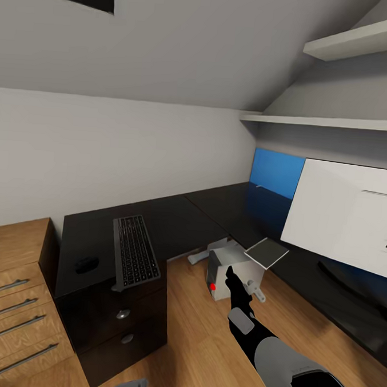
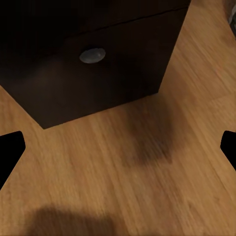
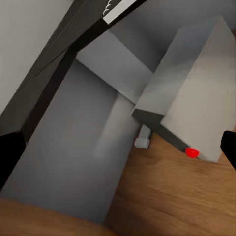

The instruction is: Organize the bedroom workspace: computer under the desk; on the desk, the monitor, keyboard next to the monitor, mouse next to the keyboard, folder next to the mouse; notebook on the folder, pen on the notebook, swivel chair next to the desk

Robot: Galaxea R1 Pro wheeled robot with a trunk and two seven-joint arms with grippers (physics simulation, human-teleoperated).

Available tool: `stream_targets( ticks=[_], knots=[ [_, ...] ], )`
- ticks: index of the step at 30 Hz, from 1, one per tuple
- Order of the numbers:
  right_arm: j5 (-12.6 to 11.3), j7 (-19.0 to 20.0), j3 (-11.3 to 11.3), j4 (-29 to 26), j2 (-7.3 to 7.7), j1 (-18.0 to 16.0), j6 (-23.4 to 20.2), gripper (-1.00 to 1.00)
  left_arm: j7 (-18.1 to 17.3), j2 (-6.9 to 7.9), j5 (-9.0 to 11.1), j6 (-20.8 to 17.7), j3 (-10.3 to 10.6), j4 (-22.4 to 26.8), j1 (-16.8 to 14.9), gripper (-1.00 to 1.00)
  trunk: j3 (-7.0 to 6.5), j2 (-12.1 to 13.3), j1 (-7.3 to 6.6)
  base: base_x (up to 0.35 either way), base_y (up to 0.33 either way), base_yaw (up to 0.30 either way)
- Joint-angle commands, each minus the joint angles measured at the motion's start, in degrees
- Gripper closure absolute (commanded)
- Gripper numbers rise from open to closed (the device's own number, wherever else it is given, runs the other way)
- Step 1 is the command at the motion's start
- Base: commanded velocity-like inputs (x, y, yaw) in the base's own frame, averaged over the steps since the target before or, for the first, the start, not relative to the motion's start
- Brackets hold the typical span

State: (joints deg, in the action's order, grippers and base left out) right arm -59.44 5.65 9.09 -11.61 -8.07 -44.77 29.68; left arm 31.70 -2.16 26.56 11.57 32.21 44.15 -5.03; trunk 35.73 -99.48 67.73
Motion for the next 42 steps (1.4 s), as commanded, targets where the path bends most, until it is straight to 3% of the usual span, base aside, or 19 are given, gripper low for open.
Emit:
stream_targets(
  ticks=[1,11,17,23,27,28,32,33,35,37,42],
  knots=[
    [-0.6,0.6,0.2,0.1,0.01,-0.1,0.3,-1.00,0.3,0.04,0.6,0.4,0.3,0.0,-0.1,-1.00,0.24,-0.4,0.22,0.000,0.000,0.000],
    [-0.7,1.5,0.2,0.1,0.07,-0.1,0.3,-1.00,0.3,0.05,0.6,0.4,0.3,-0.1,-0.1,-1.00,2.04,-4.5,2.42,0.000,0.000,0.000],
    [-0.7,1.6,0.2,0.1,0.07,-0.1,0.3,-1.00,0.3,0.05,0.6,0.4,0.4,-0.2,-0.1,-1.00,2.04,-4.5,2.42,0.000,0.000,0.000],
    [-0.6,1.8,0.2,0.1,0.08,-0.1,0.3,-1.00,0.4,-0.02,0.7,0.4,0.3,-0.2,-0.1,-1.00,3.11,-6.9,3.73,0.000,0.000,0.000],
    [-0.6,3.8,0.2,0.0,0.74,-0.1,0.3,-1.00,0.4,0.11,0.8,-0.1,-0.7,1.3,-0.1,-1.00,3.83,-8.5,4.61,0.000,0.000,0.000],
    [-0.7,4.0,0.2,-0.2,1.36,-0.1,0.0,-1.00,0.5,0.13,0.9,-6.6,-3.7,10.7,-0.1,-1.00,4.01,-8.9,4.83,0.000,0.000,0.000],
    [-0.8,4.1,0.2,-1.1,1.99,0.0,-0.2,-1.00,0.6,0.08,0.9,-19.0,-5.0,18.9,-0.1,-1.00,4.73,-10.5,5.71,0.000,0.000,0.000],
    [-0.8,4.1,0.2,-1.5,2.14,0.0,-0.3,-1.00,0.7,0.03,0.9,-24.1,-5.7,21.6,-0.1,-1.00,4.73,-10.5,5.71,0.000,0.000,0.000],
    [-0.8,4.1,0.2,-2.0,2.29,0.1,-0.3,-1.00,0.7,-0.18,1.0,-29.9,-7.2,25.4,-0.1,-1.00,4.73,-10.5,5.71,0.000,0.000,0.000],
    [-0.8,4.2,0.2,-2.3,2.43,0.3,-0.6,-1.00,0.7,-0.37,1.0,-33.0,-8.3,28.9,-0.1,-1.00,4.73,-10.5,5.71,0.000,0.000,0.000],
    [-0.9,4.8,0.1,-2.6,2.63,0.4,-2.7,-1.00,0.4,-0.53,1.1,-35.6,-9.1,33.0,-0.1,-1.00,4.73,-10.5,5.71,0.000,0.000,0.000]
  ],
)
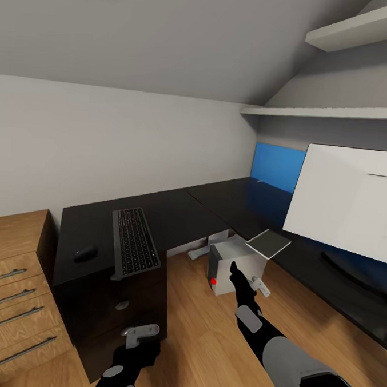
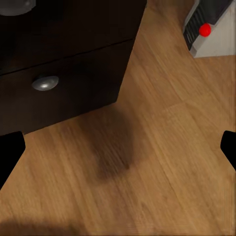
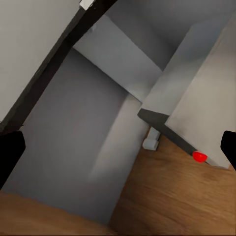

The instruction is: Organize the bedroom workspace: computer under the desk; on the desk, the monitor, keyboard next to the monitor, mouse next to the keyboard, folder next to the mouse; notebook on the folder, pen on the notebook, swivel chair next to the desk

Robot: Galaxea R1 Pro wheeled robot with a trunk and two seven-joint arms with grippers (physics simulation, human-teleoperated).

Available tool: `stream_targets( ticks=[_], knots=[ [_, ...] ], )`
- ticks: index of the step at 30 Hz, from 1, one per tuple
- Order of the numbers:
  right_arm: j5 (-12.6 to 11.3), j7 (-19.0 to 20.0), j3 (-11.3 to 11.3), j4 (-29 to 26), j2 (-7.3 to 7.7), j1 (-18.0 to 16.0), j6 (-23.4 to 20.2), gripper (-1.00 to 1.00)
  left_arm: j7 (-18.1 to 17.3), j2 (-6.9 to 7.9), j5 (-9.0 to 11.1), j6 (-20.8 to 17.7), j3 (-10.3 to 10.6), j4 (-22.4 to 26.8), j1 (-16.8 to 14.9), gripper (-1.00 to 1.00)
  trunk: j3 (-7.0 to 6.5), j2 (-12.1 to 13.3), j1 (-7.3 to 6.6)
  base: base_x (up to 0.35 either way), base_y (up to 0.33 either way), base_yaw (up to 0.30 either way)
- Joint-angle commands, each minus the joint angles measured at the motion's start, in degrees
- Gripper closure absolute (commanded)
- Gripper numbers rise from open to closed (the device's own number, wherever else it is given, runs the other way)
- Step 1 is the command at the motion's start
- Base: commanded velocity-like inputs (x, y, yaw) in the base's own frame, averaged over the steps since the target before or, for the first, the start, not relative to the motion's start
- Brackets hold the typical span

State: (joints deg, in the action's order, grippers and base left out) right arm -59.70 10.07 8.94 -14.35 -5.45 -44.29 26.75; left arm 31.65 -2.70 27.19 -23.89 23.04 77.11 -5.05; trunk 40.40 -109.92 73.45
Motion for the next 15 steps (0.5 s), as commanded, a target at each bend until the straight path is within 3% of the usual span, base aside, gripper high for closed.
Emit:
stream_targets(
  ticks=[1,9,14,15],
  knots=[
    [-0.7,0.4,0.3,0.0,-0.01,0.0,0.5,-1.00,0.5,0.03,0.5,-0.3,0.0,0.1,0.0,-1.00,0.06,0.0,-0.01,0.000,0.000,0.000],
    [-0.8,-0.2,0.0,-0.6,-0.03,0.0,5.3,-1.00,0.3,0.07,0.3,-0.4,-0.2,-4.0,0.0,-1.00,0.06,0.0,-0.01,0.000,0.000,0.000],
    [-0.8,-2.8,-0.2,-2.7,0.06,-0.2,6.1,-1.00,0.3,0.13,0.1,-0.3,-0.1,-5.1,0.0,-1.00,0.06,0.0,-0.01,0.000,0.000,0.000],
    [-0.8,-4.9,-0.2,-3.8,0.16,-0.2,6.2,-1.00,0.3,0.14,0.1,-0.3,-0.1,-5.3,0.0,-1.00,0.06,0.0,-0.01,0.000,0.000,0.000]
  ],
)
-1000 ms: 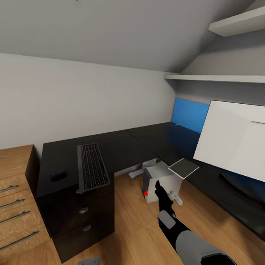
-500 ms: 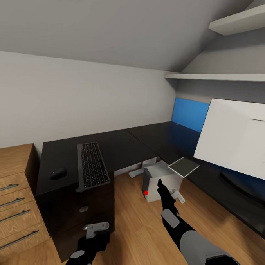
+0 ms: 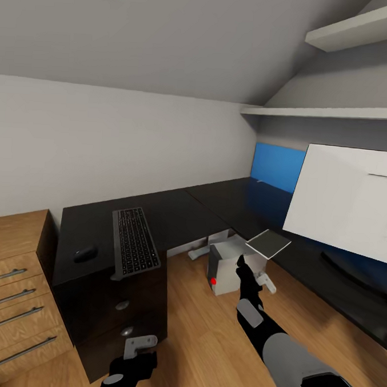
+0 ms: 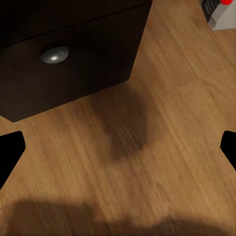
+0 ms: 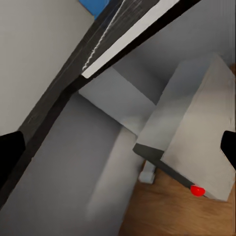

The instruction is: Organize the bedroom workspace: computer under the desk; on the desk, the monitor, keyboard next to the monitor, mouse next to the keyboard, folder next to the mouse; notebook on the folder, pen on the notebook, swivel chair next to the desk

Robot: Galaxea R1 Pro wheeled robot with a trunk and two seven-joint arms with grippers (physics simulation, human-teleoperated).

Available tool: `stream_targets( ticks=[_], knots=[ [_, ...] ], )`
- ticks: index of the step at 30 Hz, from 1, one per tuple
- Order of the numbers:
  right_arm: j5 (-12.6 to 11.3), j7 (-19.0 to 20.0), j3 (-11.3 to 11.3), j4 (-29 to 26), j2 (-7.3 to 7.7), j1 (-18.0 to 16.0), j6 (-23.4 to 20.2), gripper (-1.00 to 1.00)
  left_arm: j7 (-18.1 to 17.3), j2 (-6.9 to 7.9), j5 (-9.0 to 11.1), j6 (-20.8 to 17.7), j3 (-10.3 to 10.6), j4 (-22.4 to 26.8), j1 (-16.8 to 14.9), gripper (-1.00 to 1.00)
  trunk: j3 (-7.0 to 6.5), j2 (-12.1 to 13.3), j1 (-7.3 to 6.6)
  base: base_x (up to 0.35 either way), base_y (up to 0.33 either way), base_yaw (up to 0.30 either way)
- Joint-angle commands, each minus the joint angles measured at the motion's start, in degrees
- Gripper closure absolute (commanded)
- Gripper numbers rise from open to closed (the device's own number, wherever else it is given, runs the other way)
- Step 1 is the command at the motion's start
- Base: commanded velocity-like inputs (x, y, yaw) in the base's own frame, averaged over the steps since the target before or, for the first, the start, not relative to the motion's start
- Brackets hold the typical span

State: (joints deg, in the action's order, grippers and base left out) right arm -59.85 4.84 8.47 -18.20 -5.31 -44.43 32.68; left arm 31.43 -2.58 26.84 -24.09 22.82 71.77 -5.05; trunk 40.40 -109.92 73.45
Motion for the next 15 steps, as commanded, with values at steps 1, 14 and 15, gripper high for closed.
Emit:
stream_targets(
  ticks=[1,14,15],
  knots=[
    [-0.7,-0.8,0.2,-0.5,0.09,-0.1,0.3,-1.00,0.5,0.02,0.5,-0.1,0.1,0.0,0.0,-1.00,0.06,0.0,-0.01,0.000,0.000,0.000],
    [-8.7,-7.2,-5.1,-7.8,2.54,-0.2,-3.7,-1.00,0.6,-0.05,0.6,-0.2,0.2,-0.8,0.0,-1.00,0.06,0.0,-0.01,0.000,0.000,0.000],
    [-8.9,-7.2,-5.1,-8.0,2.55,-0.1,-3.9,-1.00,0.6,-0.05,0.6,-0.2,0.2,-0.8,0.0,-1.00,0.06,0.0,-0.01,0.000,0.000,0.000]
  ],
)
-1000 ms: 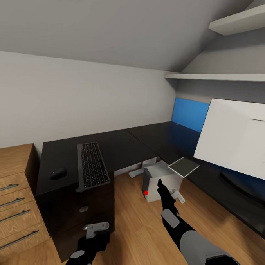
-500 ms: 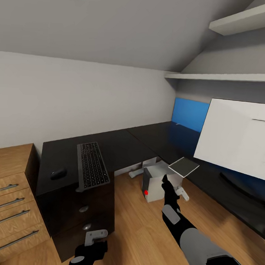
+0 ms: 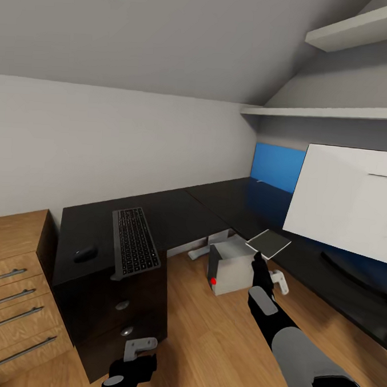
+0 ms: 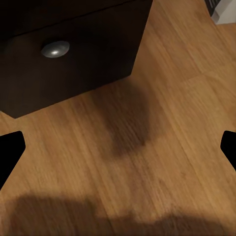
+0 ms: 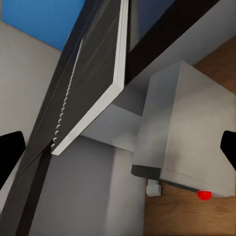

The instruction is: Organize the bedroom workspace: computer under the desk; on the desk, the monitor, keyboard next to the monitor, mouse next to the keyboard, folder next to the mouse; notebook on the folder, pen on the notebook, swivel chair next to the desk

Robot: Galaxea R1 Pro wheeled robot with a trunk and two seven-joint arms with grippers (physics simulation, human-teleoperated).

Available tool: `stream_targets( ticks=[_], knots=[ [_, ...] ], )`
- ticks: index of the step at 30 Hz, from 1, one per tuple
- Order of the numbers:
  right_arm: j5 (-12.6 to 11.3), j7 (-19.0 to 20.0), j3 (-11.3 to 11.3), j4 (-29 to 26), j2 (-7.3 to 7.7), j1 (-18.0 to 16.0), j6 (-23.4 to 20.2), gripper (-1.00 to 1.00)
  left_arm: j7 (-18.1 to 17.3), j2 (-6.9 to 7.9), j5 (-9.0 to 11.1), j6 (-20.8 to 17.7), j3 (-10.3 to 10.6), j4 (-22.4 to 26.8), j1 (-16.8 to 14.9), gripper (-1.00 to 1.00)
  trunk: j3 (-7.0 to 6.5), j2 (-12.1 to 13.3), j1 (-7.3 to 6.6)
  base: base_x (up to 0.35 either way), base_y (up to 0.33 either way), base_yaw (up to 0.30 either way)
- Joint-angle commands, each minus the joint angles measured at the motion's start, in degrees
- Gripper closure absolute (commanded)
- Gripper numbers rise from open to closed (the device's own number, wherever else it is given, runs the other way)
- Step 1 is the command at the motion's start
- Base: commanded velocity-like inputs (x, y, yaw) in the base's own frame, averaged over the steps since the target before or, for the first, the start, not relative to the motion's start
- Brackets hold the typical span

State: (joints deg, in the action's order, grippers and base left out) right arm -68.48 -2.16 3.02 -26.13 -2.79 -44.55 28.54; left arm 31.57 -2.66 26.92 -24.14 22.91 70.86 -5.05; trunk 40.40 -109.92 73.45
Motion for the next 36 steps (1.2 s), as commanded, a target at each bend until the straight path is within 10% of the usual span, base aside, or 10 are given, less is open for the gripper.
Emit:
stream_targets(
  ticks=[1,36],
  knots=[
    [-0.5,-0.2,0.3,-0.1,0.02,0.0,0.2,-1.00,0.5,0.02,0.5,-0.1,0.1,0.1,0.0,-1.00,0.06,0.0,-0.01,0.000,0.000,0.000],
    [-1.0,2.9,0.3,-0.4,-0.09,0.1,-0.3,-1.00,0.7,0.12,0.5,0.0,3.1,-1.0,0.0,-1.00,0.06,0.0,-0.01,0.022,0.000,0.000]
  ],
)
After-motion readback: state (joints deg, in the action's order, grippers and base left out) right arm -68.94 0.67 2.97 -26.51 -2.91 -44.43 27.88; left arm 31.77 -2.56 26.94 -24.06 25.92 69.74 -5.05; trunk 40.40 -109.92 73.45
